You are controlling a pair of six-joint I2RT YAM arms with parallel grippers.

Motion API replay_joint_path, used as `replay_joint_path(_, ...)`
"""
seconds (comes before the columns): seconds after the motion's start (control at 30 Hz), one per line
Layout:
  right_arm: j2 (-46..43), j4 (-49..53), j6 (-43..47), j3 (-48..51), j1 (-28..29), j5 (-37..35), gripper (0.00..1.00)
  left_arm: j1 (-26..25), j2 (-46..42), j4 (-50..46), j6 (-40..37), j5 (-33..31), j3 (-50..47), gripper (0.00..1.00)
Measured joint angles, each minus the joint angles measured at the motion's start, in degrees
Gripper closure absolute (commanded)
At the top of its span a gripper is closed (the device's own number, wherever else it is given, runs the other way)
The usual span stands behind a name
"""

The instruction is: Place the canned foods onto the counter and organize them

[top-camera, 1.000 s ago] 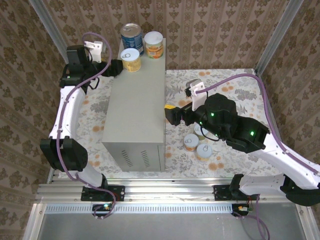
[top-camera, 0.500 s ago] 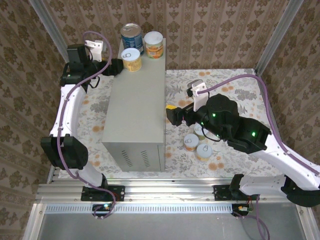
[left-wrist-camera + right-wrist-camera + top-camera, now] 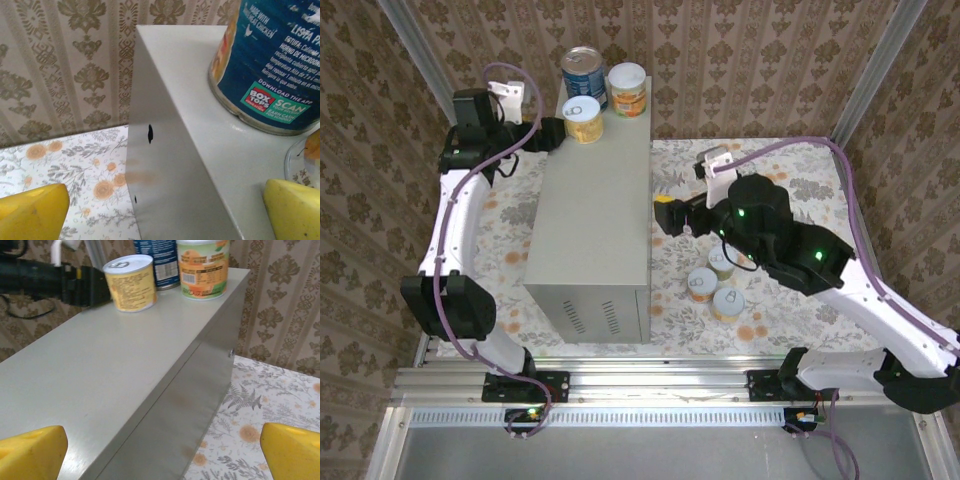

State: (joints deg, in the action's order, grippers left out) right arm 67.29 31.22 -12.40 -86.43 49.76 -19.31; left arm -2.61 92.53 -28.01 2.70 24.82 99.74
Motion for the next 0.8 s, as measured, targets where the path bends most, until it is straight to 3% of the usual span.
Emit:
replay_joint_path(0.3,10.91,2.4,0.02,-12.76,-6.12,5.22,0.0,5.77,-8.72,-11.5,2.69,-2.56,-0.98,0.0)
replay_joint_path(0.8,28.41,5.25,0.0,-28.37,-10.82,8.94,0.0,5.77,-16.7,-15.37,2.71,-0.22,-7.76,0.0)
